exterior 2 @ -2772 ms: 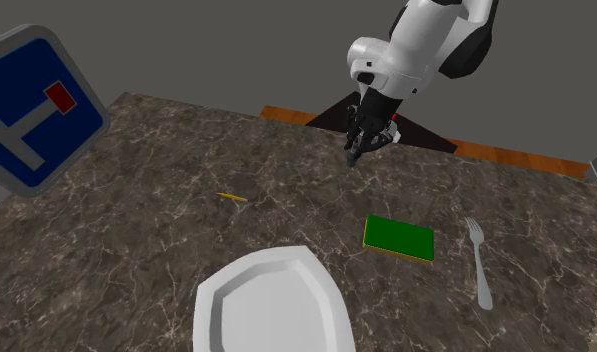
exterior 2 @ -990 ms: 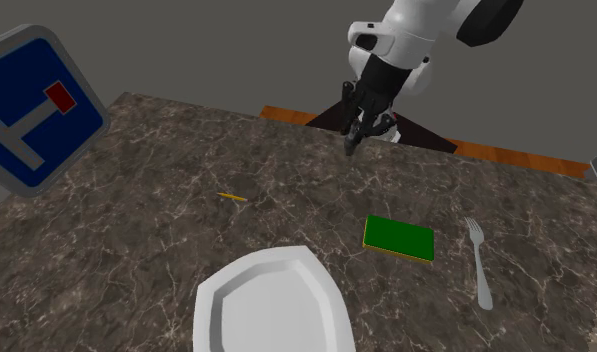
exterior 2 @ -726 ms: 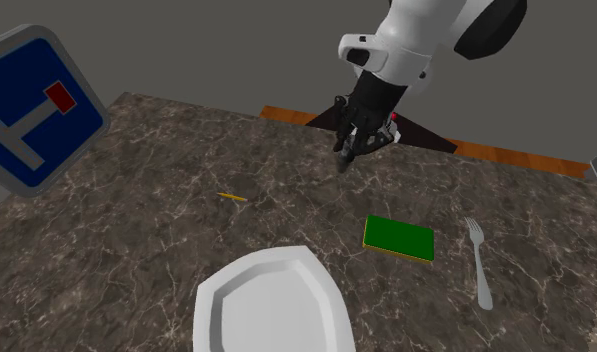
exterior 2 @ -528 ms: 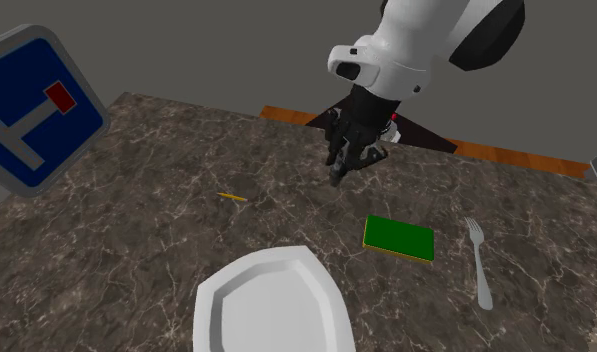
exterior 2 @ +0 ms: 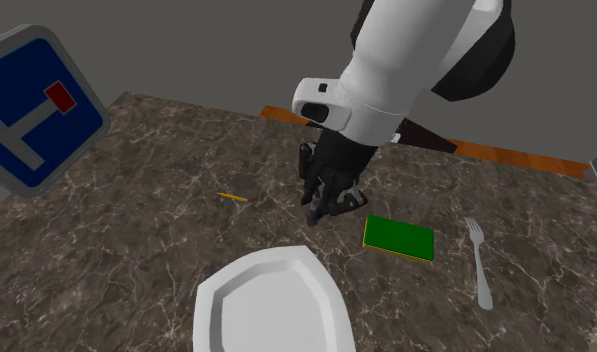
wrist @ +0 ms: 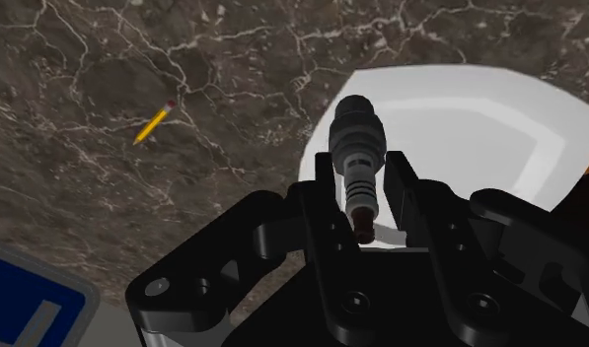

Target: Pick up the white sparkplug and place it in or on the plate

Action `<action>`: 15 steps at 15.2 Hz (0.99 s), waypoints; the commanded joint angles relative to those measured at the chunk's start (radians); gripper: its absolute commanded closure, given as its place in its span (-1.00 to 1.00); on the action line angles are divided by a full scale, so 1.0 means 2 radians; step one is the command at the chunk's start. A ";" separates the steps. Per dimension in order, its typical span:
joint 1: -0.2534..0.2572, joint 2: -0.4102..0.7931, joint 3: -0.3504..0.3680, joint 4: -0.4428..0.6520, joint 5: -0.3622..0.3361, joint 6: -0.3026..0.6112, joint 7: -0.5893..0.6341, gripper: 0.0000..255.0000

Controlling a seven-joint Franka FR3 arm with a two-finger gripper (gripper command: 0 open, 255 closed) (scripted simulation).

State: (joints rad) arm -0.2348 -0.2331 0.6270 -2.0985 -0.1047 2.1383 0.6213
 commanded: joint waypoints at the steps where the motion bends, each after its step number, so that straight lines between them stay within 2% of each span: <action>1: -0.010 0.049 0.017 0.046 -0.033 -0.008 0.022 1.00; 4: -0.010 0.126 0.034 0.120 -0.089 -0.029 0.056 1.00; 6: 0.001 0.180 0.039 0.175 -0.128 -0.049 0.075 1.00; 12: 0.074 0.333 0.022 0.365 -0.219 -0.124 0.099 1.00; 15: 0.071 0.333 0.019 0.345 -0.220 -0.105 0.105 1.00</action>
State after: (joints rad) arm -0.0969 0.4236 0.6677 -1.4088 -0.5395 1.9218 0.8258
